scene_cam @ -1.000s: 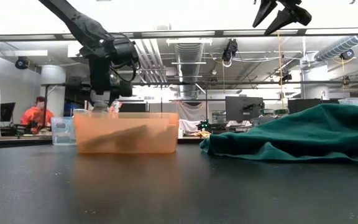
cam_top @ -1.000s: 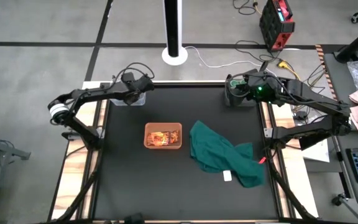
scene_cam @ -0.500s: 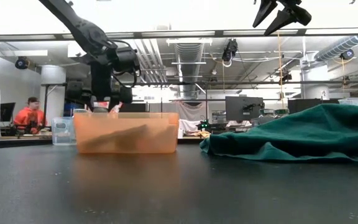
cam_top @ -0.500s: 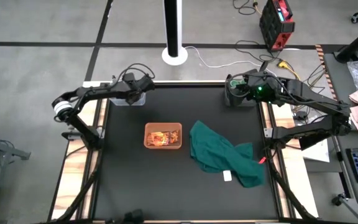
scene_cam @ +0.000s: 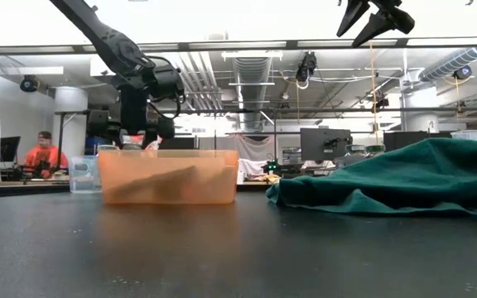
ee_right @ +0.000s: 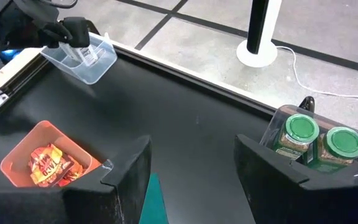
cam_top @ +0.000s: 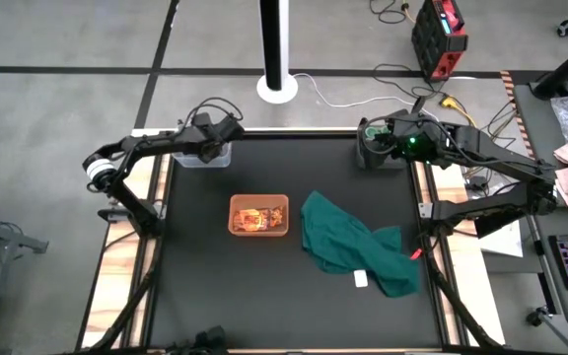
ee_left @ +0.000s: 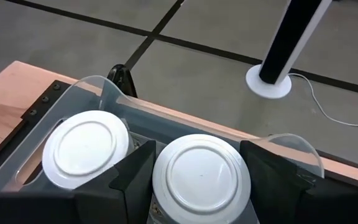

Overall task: Sort spices by type
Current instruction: Put the white seasoning bottle into the transparent bin

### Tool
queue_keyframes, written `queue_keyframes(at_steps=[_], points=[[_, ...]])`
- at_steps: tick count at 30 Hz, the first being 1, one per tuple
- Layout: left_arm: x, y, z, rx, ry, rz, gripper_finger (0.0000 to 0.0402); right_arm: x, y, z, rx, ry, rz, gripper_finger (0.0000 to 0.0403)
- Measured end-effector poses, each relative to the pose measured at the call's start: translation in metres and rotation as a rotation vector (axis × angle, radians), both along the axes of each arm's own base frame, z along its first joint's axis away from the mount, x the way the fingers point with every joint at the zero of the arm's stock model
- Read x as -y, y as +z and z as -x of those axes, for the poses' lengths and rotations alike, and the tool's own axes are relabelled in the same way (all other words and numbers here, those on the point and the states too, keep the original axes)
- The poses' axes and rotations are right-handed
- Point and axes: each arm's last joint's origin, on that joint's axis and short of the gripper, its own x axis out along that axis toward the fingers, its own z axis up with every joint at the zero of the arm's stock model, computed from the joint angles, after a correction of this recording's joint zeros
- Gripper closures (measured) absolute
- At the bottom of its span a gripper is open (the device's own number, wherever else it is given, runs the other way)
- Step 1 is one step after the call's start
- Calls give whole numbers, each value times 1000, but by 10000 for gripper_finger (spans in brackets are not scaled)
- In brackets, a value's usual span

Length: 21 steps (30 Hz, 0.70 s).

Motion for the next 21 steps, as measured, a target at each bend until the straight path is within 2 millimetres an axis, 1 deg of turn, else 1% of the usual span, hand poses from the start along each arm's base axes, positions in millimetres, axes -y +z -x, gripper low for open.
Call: queue_keyframes(at_steps=[14, 21], points=[[-3, -8, -3, -10, 1, 4, 203, 0, 0, 0, 0, -6, 3, 186], [-3, -9, -3, -12, -3, 16, 174, 0, 0, 0, 0, -6, 3, 186]])
